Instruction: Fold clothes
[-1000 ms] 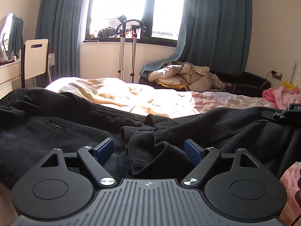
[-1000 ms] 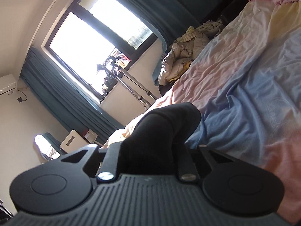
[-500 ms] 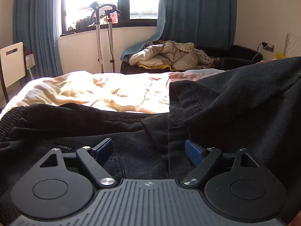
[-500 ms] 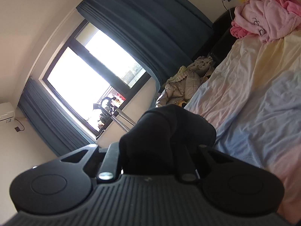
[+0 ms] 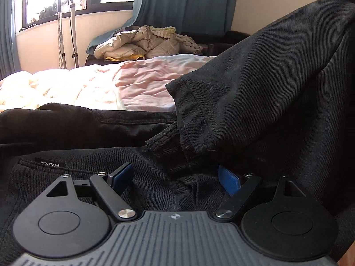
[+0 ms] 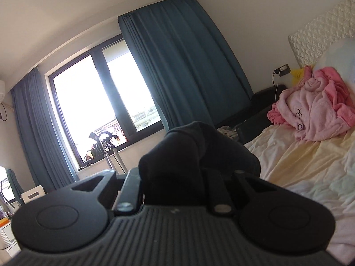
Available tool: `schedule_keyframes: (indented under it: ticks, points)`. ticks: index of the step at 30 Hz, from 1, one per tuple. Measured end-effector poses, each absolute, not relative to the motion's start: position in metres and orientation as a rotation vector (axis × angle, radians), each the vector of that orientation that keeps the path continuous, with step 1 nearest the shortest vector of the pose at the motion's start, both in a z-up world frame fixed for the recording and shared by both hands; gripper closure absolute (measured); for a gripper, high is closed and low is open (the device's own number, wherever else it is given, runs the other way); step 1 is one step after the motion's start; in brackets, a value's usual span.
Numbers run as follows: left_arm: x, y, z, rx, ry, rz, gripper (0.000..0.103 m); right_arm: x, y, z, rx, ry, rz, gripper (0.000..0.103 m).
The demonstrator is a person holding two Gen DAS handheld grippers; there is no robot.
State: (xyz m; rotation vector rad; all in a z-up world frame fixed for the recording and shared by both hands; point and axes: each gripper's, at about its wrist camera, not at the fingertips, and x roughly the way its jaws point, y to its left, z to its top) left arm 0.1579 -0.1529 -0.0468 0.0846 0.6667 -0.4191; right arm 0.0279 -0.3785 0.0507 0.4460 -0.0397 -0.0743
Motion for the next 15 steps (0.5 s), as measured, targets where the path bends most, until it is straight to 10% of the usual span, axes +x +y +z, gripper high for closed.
schedule_keyframes:
  ticks: [15]
  points:
    - [0.103,0.078,0.101,0.004,0.403,-0.218,0.008,0.084,-0.171,0.063,0.017,0.028,0.109,0.083]
